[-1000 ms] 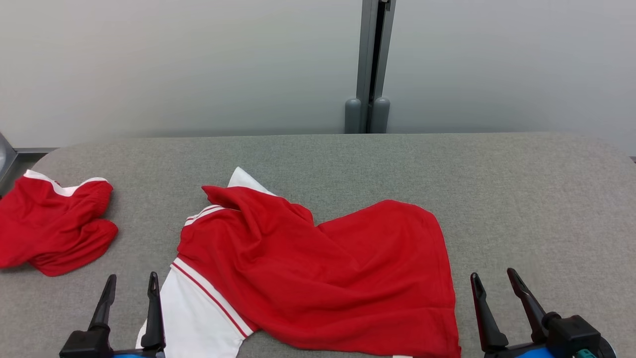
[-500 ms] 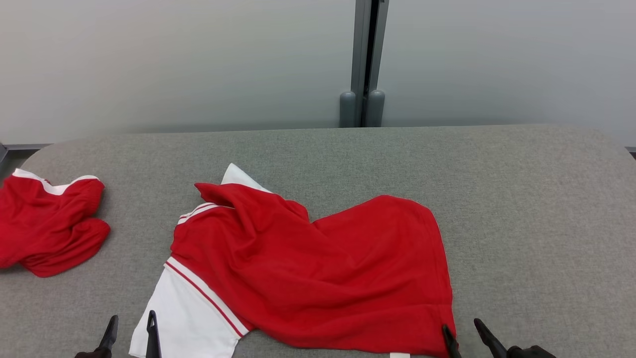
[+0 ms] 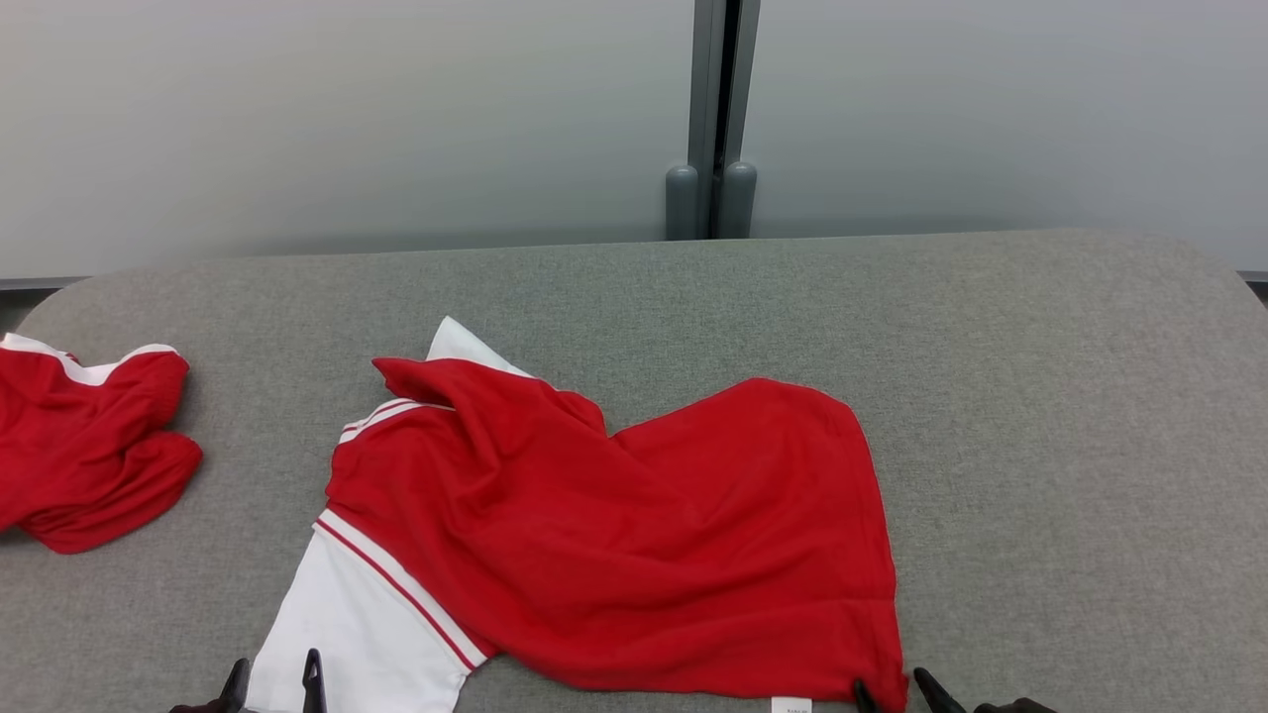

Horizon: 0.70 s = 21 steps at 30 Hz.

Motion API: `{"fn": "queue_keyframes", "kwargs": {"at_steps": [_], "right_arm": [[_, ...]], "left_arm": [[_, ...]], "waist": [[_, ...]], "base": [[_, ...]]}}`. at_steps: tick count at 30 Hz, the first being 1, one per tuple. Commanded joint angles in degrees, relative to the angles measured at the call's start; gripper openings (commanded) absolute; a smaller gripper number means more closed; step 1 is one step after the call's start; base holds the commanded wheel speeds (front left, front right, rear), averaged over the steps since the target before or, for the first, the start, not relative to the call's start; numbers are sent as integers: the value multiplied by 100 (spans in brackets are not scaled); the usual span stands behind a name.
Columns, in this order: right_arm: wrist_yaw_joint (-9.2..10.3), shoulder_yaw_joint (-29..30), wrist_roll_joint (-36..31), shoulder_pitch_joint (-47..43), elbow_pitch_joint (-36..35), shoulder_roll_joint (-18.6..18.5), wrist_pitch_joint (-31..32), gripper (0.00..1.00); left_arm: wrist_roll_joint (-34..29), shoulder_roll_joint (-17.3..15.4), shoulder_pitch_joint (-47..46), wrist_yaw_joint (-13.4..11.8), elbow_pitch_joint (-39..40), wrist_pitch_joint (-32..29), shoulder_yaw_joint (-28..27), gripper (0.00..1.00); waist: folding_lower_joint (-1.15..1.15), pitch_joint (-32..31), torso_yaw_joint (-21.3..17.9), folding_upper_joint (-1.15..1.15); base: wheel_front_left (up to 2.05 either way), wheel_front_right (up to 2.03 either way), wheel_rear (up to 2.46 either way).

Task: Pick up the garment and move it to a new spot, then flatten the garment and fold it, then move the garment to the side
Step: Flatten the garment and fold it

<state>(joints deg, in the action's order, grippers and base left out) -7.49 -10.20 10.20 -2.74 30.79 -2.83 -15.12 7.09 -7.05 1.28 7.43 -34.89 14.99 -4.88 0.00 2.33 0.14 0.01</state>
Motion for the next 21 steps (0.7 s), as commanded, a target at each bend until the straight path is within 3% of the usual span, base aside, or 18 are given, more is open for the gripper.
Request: {"fn": "queue_keyframes", "kwargs": {"at_steps": [1,11,21], "right_arm": [[-1,-25,46,89,41,-12,-4,100],[-1,-200,131,271,276,-12,-3,100],[-1,-249,171,356,348,-12,-2,100]], "left_arm": [[38,-37,-124,8,-65,27,20,100],[30,-155,-433,-21,-594,27,-64,100],[-34,-63,-630,-88,-1252,3,-167,100]], "waist": [[0,3,-1,-1],[0,95,-72,-1],[0,212,-107,-1]], "base": [[0,0,0],[0,0,0],[0,0,0]]}}
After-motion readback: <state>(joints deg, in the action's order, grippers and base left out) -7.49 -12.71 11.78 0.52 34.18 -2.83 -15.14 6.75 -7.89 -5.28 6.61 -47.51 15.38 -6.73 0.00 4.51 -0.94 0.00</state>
